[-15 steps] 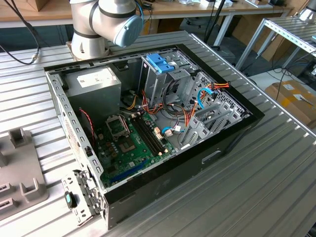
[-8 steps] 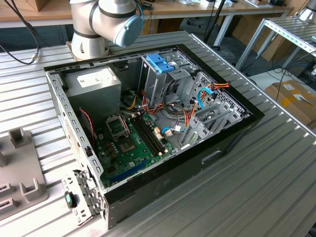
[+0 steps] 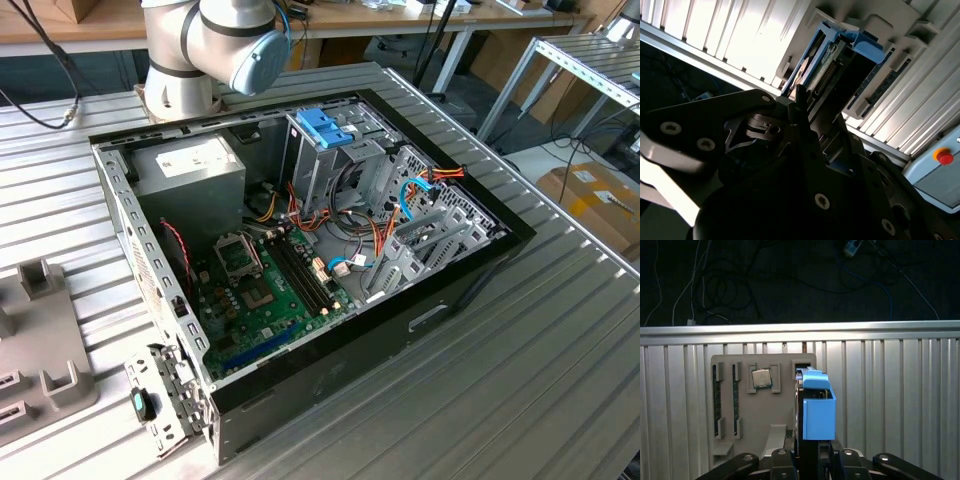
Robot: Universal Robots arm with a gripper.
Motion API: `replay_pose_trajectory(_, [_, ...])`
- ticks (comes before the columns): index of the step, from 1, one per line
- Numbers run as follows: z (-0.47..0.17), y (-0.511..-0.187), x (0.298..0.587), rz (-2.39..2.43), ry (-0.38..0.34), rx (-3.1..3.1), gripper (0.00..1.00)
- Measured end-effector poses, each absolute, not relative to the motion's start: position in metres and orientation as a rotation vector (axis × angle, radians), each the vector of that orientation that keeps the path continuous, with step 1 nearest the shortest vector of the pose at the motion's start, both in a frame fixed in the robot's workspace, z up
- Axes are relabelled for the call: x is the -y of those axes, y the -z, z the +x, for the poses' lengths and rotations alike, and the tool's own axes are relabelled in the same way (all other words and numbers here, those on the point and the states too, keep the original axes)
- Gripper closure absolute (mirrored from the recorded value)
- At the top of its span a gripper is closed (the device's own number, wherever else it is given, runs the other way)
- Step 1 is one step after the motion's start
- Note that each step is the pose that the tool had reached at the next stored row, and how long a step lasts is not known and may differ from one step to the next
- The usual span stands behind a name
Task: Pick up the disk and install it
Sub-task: 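Pick up the disk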
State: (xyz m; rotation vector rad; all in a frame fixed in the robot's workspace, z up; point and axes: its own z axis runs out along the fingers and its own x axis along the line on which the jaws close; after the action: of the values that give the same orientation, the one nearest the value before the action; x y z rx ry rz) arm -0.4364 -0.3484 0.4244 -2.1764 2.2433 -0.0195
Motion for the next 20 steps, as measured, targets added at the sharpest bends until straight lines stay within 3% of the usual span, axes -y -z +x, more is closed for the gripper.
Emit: replay_pose_trajectory(20, [-0.436, -0.44, 0.348, -2.176, 0.02, -2.243, 0.65])
